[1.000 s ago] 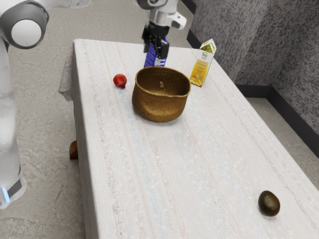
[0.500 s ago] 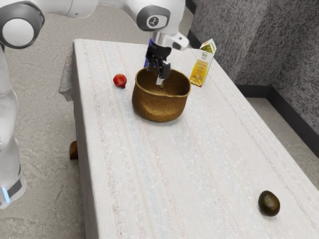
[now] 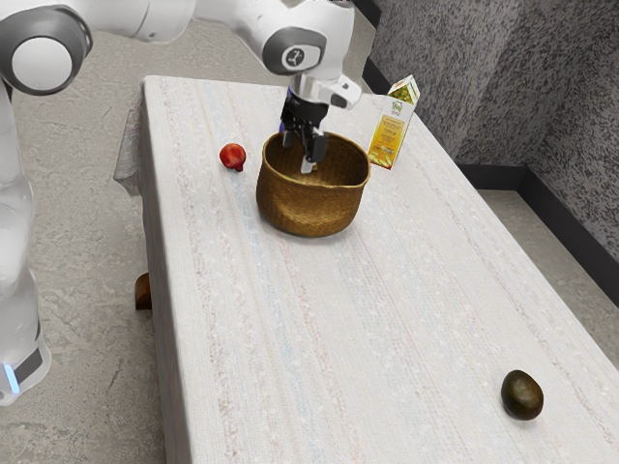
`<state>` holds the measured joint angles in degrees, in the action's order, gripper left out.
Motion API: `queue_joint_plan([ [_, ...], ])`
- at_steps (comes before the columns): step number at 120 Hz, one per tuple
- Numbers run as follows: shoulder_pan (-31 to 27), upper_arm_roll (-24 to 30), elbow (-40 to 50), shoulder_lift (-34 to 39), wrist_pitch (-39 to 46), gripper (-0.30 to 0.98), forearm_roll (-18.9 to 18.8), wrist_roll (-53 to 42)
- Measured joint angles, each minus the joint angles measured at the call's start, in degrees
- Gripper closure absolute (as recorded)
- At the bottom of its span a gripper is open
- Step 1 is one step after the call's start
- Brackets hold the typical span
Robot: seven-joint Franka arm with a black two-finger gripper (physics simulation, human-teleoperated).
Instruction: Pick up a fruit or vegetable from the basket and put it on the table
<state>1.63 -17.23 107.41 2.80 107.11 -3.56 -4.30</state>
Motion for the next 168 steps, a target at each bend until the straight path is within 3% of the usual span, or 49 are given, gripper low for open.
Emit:
queue_joint_plan([
  [71,0.01,1.06,6.11,0.41,7.54,0.00,-0.46,-6.99],
  [168,-0.02,0.46,8.44,0.11,10.09,0.00,-0.92,-11.11],
])
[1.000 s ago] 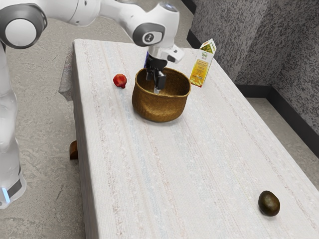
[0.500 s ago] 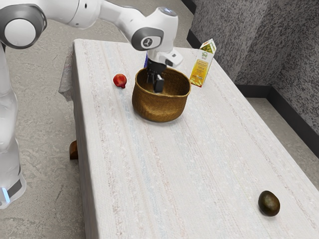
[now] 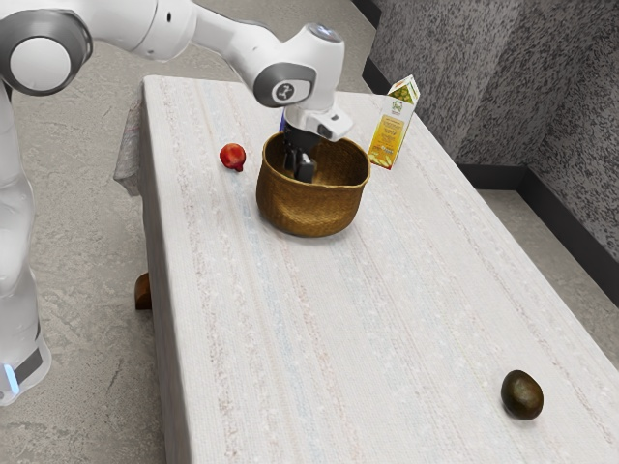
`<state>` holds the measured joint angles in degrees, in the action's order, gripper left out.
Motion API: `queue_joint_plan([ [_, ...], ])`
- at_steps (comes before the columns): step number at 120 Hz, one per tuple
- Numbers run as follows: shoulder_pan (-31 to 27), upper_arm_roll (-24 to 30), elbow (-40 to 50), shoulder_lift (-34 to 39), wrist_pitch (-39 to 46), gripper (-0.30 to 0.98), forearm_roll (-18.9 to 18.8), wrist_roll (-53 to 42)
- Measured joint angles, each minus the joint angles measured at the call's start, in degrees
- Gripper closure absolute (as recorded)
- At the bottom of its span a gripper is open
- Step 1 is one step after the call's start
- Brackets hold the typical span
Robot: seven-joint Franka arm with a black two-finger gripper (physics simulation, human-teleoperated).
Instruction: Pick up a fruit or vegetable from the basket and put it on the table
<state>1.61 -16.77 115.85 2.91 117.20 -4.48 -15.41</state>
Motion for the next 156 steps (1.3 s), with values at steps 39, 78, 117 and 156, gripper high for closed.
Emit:
queue_joint_plan([
  [39,-0.97,-0.59,0.01,-1.17,0.47,0.00,0.22,-0.61],
  [78,-0.59,-0.54,-0.03,-2.21,-0.33,0.00,0.53,-0.50],
  [117,-0.22,-0.46,0.51,-3.34,-1.61,0.00,0.55,0.09],
  [156,-0.83,0.15,1.31,-3.11,-1.08,0.40,0.04,0.66],
])
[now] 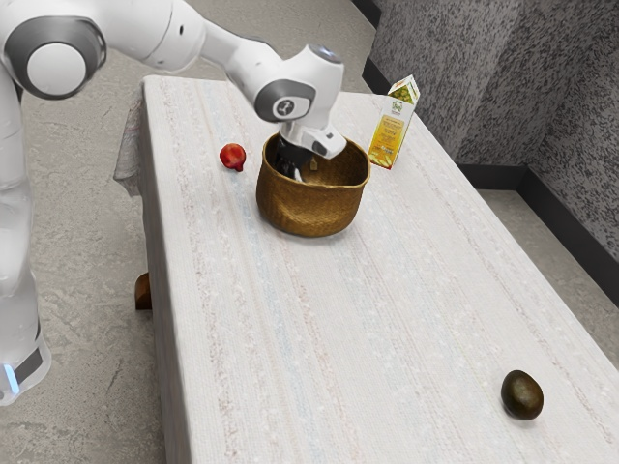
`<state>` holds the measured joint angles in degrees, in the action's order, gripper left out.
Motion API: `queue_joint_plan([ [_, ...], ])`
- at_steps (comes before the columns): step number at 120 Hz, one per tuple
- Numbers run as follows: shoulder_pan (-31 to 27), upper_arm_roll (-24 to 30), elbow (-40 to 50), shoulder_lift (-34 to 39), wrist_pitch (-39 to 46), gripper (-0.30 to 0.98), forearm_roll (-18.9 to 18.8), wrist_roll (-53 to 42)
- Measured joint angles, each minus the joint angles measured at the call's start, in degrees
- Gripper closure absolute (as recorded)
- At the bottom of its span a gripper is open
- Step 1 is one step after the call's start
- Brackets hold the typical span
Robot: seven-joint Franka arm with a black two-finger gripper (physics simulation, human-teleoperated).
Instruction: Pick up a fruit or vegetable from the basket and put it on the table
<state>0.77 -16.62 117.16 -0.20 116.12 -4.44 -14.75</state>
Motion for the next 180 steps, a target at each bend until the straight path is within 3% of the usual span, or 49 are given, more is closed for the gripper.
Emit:
queue_joint_plan([
  [12,0.42,-0.59,-0.14,1.29,0.24,0.58,-0.60,0.45],
  [28,0.41,-0.63,-0.67,3.05,0.53,0.67,-1.44,1.27],
  [60,0.66,-0.58,-8.88,7.92,-2.38,0.67,-2.20,2.51],
  [103,0.77,2.17,-29.20,3.04,-10.39,0.67,1.23,2.76],
  [129,0.86,6.11,-32.08,2.64,-14.20,0.65,2.39,2.56],
  [150,-0.50,10.60,-41.73,-9.29,-14.50,0.65,4.09,2.38],
  [180,0.98,15.51,-45.98,-19.82,-11.17,0.67,6.46,2.24],
])
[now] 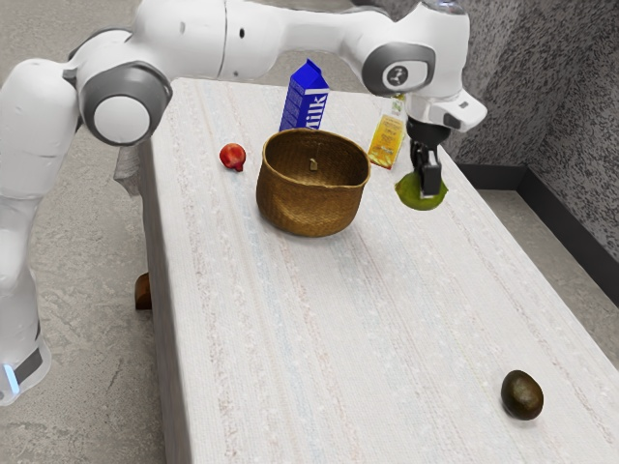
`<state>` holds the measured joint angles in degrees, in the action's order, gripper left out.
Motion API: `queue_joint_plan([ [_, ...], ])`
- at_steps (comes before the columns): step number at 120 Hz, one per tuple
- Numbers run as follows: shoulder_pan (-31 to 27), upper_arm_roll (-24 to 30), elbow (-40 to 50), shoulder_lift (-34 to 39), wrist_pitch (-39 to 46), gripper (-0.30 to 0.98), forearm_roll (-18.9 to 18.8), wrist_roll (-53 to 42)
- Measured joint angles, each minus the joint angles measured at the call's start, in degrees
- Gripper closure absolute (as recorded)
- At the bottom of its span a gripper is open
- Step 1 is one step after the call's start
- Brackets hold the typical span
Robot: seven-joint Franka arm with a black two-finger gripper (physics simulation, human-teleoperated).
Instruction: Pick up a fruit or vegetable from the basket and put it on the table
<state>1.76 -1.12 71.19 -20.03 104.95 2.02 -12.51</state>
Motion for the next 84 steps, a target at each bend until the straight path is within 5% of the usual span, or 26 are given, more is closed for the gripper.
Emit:
queue_joint_plan([
  [9,-0.03,0.14,-0.45,-0.94,0.64,0.67,0.13,0.00],
  [28,-0.13,0.77,-0.58,-1.38,2.26,0.30,0.93,-0.42],
  [45,-0.32,0.61,-0.58,-1.29,2.78,0.13,2.23,-1.01],
  [84,-0.35,0.59,-0.57,-1.28,3.14,0.01,3.61,-1.99],
])
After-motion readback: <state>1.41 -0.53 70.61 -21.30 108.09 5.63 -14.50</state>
